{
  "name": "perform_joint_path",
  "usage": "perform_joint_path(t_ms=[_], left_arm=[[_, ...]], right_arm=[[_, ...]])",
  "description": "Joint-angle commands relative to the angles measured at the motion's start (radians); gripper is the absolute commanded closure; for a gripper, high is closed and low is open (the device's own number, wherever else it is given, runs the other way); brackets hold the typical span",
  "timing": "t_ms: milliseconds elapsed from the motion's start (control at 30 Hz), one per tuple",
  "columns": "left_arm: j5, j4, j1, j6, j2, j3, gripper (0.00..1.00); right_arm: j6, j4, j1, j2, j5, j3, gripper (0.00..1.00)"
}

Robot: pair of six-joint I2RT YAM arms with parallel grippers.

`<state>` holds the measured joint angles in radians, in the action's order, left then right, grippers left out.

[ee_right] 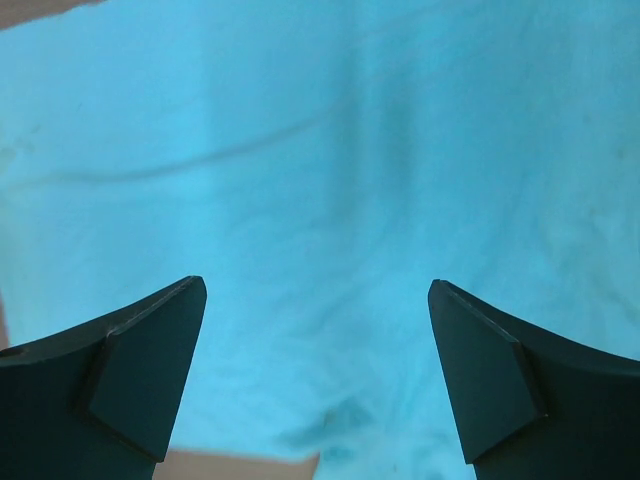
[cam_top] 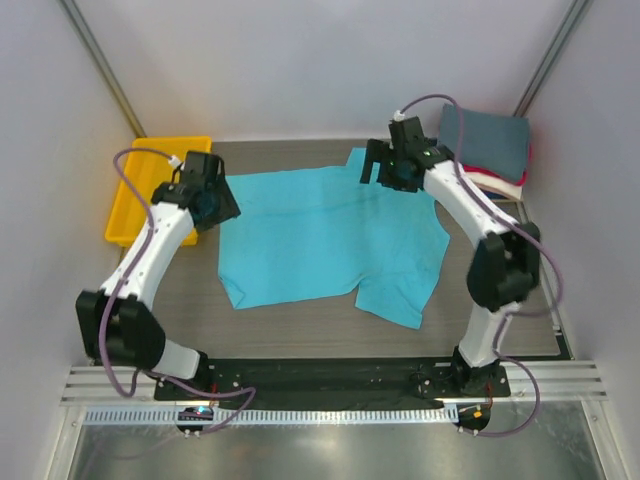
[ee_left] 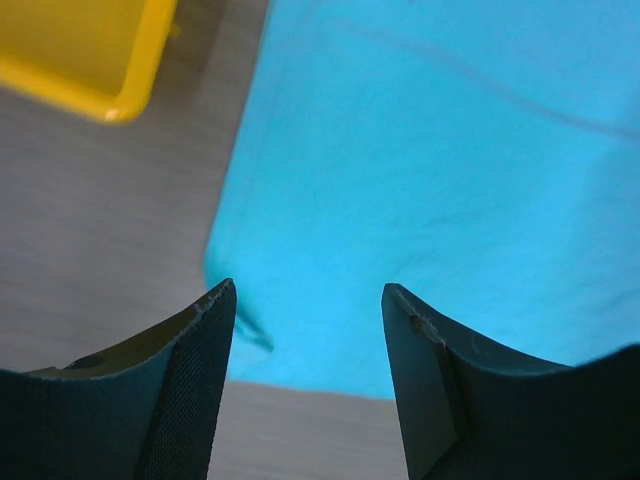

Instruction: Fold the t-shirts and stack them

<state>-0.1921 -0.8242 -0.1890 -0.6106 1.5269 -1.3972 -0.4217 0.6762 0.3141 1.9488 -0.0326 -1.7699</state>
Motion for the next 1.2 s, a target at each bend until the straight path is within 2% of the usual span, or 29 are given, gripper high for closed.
perform_joint_path(t_ms=[0,33,67,233,367,467,800,1000,1100,1133,1167], left_arm=[[-0.056,-0.029,-0.010,-0.057,-0.131,0.212,0.39],[-0.058,-0.018,-0.023,-0.064,-0.183,0.306,0.40],[-0.066,-0.013,-0.029,-0.072,-0.207,0.340,0.41],[-0.096,0.011,-0.108,-0.123,-0.261,0.493,0.45],[-0.122,0.020,-0.141,-0.152,-0.245,0.535,0.44],[-0.142,0.020,-0.148,-0.163,-0.212,0.537,0.43],[-0.171,0.074,-0.152,-0.175,-0.024,0.517,0.40],[-0.181,0.100,-0.152,-0.186,0.015,0.515,0.41],[-0.185,0.106,-0.150,-0.186,0.016,0.523,0.51],[-0.188,0.106,-0.152,-0.187,0.013,0.526,0.61],[-0.191,0.105,-0.152,-0.187,0.009,0.529,0.66]], right_arm=[[-0.049,-0.078,-0.001,-0.291,-0.018,0.306,0.00],[-0.061,-0.090,-0.001,-0.423,-0.020,0.384,0.00],[-0.074,-0.111,-0.003,-0.482,-0.015,0.530,0.00],[-0.204,-0.155,0.000,-0.877,0.086,0.921,0.00],[-0.246,-0.150,0.002,-1.062,0.114,1.081,0.00],[-0.241,-0.113,0.002,-1.143,0.126,1.148,0.00],[-0.262,-0.107,0.002,-1.216,0.157,1.212,0.00],[-0.250,-0.109,0.002,-1.208,0.161,1.211,0.01],[-0.253,-0.107,0.002,-1.208,0.160,1.218,0.01],[-0.259,-0.107,0.002,-1.209,0.158,1.222,0.01],[-0.264,-0.106,0.003,-1.208,0.152,1.227,0.01]])
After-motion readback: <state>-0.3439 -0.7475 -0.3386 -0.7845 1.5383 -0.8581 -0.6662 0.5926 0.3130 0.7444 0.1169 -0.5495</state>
